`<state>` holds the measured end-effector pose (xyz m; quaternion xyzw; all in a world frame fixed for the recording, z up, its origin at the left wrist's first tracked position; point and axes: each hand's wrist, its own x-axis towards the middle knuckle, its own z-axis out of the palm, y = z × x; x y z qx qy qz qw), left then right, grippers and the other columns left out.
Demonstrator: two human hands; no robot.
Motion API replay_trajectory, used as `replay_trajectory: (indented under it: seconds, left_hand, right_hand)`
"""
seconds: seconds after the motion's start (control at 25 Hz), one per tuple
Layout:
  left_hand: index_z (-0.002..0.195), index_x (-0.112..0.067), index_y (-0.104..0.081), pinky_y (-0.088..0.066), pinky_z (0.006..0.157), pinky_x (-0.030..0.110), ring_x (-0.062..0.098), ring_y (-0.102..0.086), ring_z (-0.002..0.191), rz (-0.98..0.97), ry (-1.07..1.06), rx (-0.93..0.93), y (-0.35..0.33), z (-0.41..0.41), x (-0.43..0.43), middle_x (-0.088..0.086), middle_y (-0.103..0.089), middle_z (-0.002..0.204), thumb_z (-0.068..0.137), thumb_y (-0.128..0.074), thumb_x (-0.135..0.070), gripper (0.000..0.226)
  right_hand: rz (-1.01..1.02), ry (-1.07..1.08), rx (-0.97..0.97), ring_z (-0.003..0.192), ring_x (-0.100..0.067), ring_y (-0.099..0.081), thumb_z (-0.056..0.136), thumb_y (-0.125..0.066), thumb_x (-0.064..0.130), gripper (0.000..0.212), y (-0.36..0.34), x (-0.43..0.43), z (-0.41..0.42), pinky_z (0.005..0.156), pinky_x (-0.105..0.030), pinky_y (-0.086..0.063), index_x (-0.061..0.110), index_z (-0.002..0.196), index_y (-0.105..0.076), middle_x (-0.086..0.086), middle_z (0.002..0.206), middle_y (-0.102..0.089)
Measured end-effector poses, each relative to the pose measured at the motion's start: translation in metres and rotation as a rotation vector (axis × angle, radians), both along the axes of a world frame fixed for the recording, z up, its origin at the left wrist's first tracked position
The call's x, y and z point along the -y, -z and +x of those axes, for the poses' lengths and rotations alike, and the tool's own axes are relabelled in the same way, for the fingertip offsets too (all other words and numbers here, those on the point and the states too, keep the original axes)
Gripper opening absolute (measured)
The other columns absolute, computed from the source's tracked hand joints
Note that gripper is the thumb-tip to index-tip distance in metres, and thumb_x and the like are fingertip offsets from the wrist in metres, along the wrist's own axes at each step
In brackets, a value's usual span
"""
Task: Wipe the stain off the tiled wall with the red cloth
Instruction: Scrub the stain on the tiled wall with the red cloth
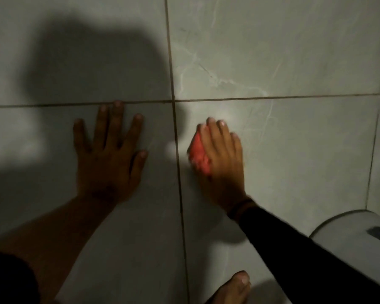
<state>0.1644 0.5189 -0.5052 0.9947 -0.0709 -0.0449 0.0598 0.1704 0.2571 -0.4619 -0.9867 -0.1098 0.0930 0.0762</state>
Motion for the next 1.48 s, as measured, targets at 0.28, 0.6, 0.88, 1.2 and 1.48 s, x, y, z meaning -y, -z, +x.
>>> replay_trajectory:
  seconds: [0.28, 0.6, 0.88, 1.2, 1.48]
  left_hand:
    - [0.174, -0.032, -0.006, -0.002, 0.128, 0.069, 0.037, -0.008, 0.169, -0.023, 0.002, 0.001, 0.001, 0.0, 0.0, 0.013, -0.007, 0.182, 0.105, -0.031, -0.052, 0.076]
    - [0.174, -0.034, -0.009, 0.002, 0.127, 0.07, 0.029, 0.007, 0.169, -0.046, -0.023, -0.014, 0.006, -0.003, 0.004, 0.01, -0.001, 0.183, 0.104, -0.027, -0.056, 0.076]
    - [0.174, -0.029, -0.013, -0.002, 0.127, 0.073, 0.038, -0.001, 0.169, -0.058, -0.033, -0.047, -0.002, -0.002, 0.002, 0.012, 0.0, 0.183, 0.104, -0.029, -0.053, 0.076]
    - [0.174, -0.029, -0.013, -0.001, 0.127, 0.074, 0.039, -0.003, 0.169, -0.078, -0.038, -0.042, -0.005, 0.001, 0.001, 0.014, -0.002, 0.183, 0.104, -0.031, -0.054, 0.076]
    - [0.174, -0.03, -0.012, 0.0, 0.127, 0.072, 0.038, -0.002, 0.169, -0.065, -0.022, -0.013, 0.002, -0.001, 0.001, 0.012, 0.0, 0.183, 0.104, -0.029, -0.055, 0.077]
  right_hand:
    - [0.184, 0.043, 0.1, 0.162, -0.036, -0.03, 0.104, -0.055, 0.037, 0.06, 0.013, -0.082, 0.045, 0.129, -0.054, -0.025, 0.013, 0.159, -0.047, -0.013, 0.17, -0.041]
    - [0.003, 0.326, 0.052, 0.164, -0.038, -0.023, 0.097, -0.055, 0.039, 0.075, 0.006, -0.035, 0.0, 0.13, -0.059, -0.024, 0.012, 0.164, -0.035, -0.016, 0.174, -0.032]
    - [0.011, 0.241, -0.128, 0.164, -0.033, -0.023, 0.112, -0.035, 0.037, 0.056, -0.015, 0.011, -0.164, 0.127, -0.061, -0.031, 0.012, 0.163, -0.035, -0.014, 0.172, -0.033]
    - [0.012, 0.64, 0.009, 0.168, -0.029, -0.001, 0.103, -0.04, 0.038, 0.077, 0.018, 0.057, -0.101, 0.136, -0.046, -0.005, 0.012, 0.17, -0.012, -0.009, 0.18, -0.01]
    - [-0.013, 1.08, 0.041, 0.166, -0.041, -0.014, 0.096, -0.038, 0.043, 0.082, 0.0, 0.11, -0.024, 0.133, -0.053, -0.017, 0.001, 0.165, -0.023, -0.021, 0.176, -0.02]
